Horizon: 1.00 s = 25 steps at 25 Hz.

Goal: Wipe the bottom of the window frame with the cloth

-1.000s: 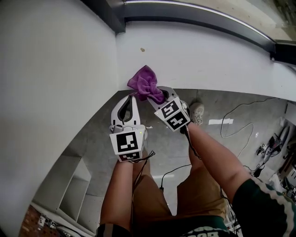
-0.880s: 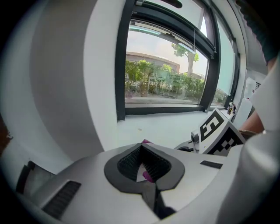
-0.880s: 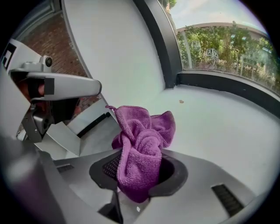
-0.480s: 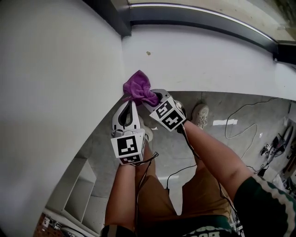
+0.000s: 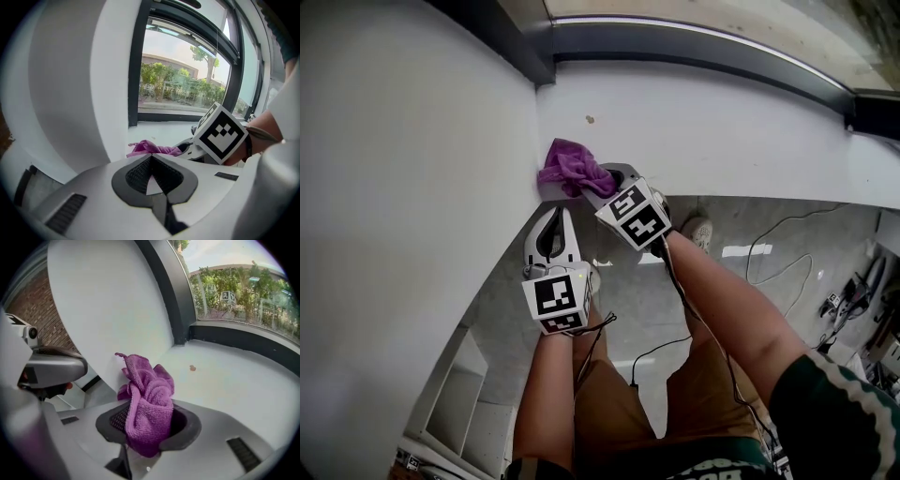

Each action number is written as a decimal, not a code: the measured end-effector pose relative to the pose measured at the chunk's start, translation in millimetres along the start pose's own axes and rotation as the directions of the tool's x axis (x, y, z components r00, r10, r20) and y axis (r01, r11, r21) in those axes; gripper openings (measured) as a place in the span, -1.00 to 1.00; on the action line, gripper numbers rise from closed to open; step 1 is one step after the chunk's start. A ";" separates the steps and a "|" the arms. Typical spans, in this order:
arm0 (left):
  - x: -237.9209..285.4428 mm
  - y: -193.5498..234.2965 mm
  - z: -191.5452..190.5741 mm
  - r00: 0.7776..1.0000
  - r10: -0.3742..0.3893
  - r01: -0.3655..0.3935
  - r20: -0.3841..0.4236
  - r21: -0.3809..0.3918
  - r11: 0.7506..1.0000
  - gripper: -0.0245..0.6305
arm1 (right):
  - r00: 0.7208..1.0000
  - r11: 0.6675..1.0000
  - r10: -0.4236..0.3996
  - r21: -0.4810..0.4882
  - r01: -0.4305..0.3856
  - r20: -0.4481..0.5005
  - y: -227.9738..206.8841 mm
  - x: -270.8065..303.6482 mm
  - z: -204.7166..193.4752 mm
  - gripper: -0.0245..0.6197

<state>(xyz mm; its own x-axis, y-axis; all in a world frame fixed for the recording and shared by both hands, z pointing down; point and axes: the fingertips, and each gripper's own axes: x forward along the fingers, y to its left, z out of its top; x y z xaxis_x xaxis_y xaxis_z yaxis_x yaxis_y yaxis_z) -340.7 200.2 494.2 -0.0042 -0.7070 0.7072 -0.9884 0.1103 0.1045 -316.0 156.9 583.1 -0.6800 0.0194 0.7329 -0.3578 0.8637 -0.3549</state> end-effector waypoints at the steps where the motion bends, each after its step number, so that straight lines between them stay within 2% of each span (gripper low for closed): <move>1: 3.4 -1.1 0.8 1.000 -0.001 0.001 -0.001 -0.002 1.000 -0.90 | 1.000 1.000 -0.006 0.002 0.006 0.005 -4.9 -0.4 3.7 -0.46; 15: 37.2 2.2 32.1 0.999 0.048 -0.048 0.011 0.009 0.999 -0.90 | 0.996 0.997 -0.073 -0.004 0.073 0.044 -57.1 3.1 51.0 -0.46; 21: 48.0 -7.3 48.6 0.999 0.034 -0.034 0.020 0.020 0.999 -0.90 | 0.989 0.991 -0.137 0.005 0.137 0.051 -82.5 2.9 68.7 -0.46; 25: 53.7 -11.0 53.0 0.999 0.030 -0.031 0.020 0.032 0.999 -0.90 | 0.990 0.991 -0.131 -0.022 0.132 0.051 -86.2 0.0 68.6 -0.46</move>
<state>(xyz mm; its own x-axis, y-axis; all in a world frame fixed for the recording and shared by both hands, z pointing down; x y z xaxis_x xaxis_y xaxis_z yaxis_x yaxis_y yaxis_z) -338.2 124.0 493.9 -0.0373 -0.7171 0.6960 -0.9922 0.1095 0.0597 -329.1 48.0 573.9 -0.6594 -0.1195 0.7423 -0.4302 0.8696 -0.2422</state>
